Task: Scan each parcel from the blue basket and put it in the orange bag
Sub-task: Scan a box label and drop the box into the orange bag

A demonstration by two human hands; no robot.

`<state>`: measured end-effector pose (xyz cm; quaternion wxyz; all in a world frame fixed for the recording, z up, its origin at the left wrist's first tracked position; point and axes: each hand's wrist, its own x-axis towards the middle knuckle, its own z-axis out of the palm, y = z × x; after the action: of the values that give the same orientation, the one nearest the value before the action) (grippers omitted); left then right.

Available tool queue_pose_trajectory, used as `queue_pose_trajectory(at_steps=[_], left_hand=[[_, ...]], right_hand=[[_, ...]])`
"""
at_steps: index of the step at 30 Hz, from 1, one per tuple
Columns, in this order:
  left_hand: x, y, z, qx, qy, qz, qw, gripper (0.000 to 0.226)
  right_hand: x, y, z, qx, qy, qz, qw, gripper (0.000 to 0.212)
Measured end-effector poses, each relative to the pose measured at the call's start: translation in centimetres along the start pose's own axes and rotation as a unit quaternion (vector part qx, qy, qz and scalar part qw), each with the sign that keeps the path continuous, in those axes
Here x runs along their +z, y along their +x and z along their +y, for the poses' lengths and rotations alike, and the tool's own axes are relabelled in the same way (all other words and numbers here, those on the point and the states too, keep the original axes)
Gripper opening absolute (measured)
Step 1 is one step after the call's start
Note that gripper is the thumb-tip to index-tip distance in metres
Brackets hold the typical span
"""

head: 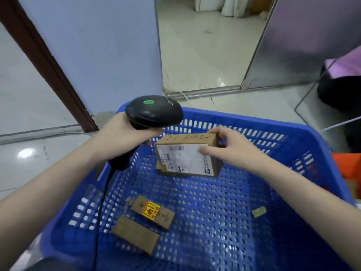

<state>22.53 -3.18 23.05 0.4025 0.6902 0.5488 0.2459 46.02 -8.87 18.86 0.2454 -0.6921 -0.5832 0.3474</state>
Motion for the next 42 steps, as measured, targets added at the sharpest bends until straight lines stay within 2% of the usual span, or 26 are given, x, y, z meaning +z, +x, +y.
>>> queue_pose_trajectory(at_steps=[3, 7, 11, 15, 20, 30, 42], left_hand=[[-0.7, -1.9, 3.7, 0.024, -0.008, 0.004, 1.0, 0.014], [-0.2, -4.0, 7.4, 0.067, -0.051, 0.021, 0.996, 0.01], [1.9, -5.4, 8.4, 0.063, -0.1, 0.047, 0.992, 0.011], [4.1, -5.8, 8.1, 0.029, -0.135, 0.05, 0.989, 0.009], [5.2, -5.7, 8.1, 0.017, -0.142, 0.015, 0.99, 0.012], [6.2, -5.0, 7.8, 0.006, -0.142, -0.051, 0.988, 0.011], [6.1, -4.8, 6.9, -0.004, -0.14, -0.036, 0.989, 0.008]], right_hand=[[-3.3, -2.8, -1.9, 0.01, 0.075, 0.058, 0.995, 0.039], [-6.7, -6.2, -2.9, 0.038, 0.197, 0.143, 0.969, 0.058], [-8.7, -9.2, -3.0, 0.043, 0.3, 0.198, 0.932, 0.035], [-8.6, -10.6, -2.0, 0.059, 0.379, 0.233, 0.894, 0.037], [-7.8, -10.0, -1.1, 0.07, 0.403, 0.261, 0.874, 0.041], [-7.0, -7.6, 0.1, 0.059, 0.375, 0.259, 0.888, 0.04], [-6.4, -7.5, 0.1, 0.036, 0.347, 0.266, 0.899, 0.04]])
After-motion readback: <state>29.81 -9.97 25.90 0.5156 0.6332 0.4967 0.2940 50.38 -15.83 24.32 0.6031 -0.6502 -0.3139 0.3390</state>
